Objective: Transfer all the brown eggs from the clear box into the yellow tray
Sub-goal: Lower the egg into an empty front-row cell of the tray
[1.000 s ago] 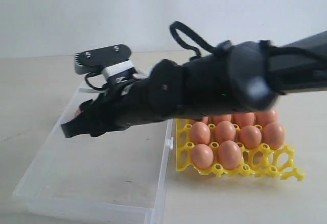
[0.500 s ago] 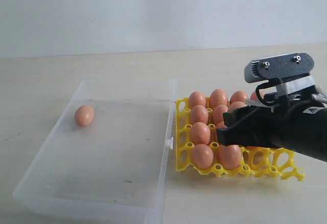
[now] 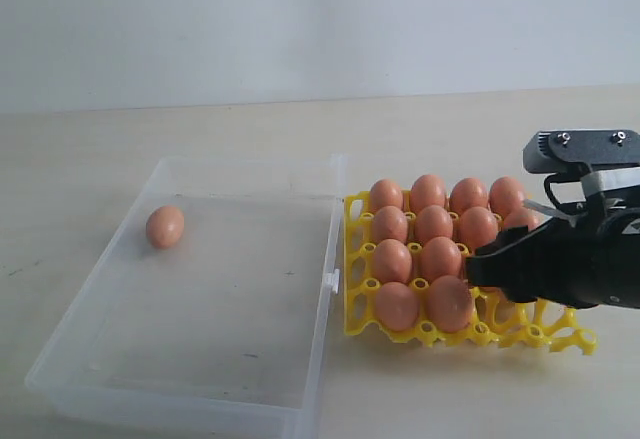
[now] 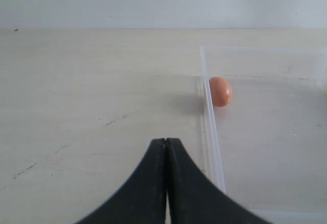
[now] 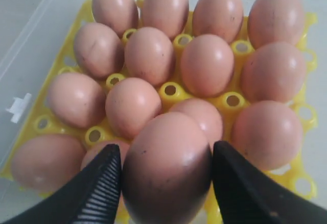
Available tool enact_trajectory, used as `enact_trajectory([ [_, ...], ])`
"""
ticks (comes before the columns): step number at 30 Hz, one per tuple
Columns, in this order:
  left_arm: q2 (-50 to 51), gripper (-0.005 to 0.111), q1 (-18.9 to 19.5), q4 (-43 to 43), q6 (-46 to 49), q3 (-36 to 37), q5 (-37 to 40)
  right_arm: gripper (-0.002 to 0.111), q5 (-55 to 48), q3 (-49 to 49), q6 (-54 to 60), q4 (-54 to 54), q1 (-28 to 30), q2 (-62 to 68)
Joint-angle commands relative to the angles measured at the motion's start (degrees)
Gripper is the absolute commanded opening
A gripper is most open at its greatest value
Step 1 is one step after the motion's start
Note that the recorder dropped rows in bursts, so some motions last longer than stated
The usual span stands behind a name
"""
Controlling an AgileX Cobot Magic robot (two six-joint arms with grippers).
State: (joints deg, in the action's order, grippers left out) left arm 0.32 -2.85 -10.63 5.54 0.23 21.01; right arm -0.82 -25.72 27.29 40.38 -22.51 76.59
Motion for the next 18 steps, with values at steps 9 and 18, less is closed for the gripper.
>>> enact_trajectory([
  [9, -0.32, 0.000, 0.06, -0.14, 0.26, -0.23, -0.22, 0.000, -0.59, 0.09, -0.92, -1.74, 0.32, 5.49],
  [18, -0.32, 0.000, 0.06, -0.14, 0.26, -0.23, -0.22, 0.000, 0.50, 0.09, -1.89, -1.74, 0.32, 5.73],
])
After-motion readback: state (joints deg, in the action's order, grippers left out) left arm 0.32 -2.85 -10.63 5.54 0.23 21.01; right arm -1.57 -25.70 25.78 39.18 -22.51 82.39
